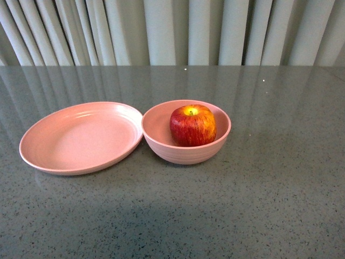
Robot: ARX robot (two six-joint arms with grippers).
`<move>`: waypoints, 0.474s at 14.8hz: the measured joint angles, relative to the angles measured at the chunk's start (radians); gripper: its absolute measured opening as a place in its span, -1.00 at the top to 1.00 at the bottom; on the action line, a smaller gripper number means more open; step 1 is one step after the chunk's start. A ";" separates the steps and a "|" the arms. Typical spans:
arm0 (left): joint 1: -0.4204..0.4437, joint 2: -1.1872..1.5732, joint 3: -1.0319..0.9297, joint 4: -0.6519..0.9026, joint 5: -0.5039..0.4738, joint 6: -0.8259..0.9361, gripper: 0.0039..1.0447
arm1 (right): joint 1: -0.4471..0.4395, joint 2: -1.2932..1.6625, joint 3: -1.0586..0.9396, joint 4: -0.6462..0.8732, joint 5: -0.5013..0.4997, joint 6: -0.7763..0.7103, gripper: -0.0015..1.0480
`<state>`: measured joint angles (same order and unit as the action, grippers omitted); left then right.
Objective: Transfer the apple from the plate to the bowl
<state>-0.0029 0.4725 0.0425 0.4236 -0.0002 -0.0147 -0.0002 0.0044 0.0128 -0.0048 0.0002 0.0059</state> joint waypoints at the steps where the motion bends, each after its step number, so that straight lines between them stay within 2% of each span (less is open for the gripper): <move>1: 0.000 -0.019 -0.029 0.041 0.000 0.000 0.98 | 0.000 0.000 0.000 0.000 0.000 0.000 -0.87; 7: 0.000 -0.171 -0.029 -0.125 0.000 0.000 0.98 | 0.000 0.000 0.000 0.000 0.000 0.000 -0.87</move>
<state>-0.0029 0.3019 0.0139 0.2989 -0.0002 -0.0143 -0.0002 0.0044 0.0128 -0.0048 0.0002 0.0059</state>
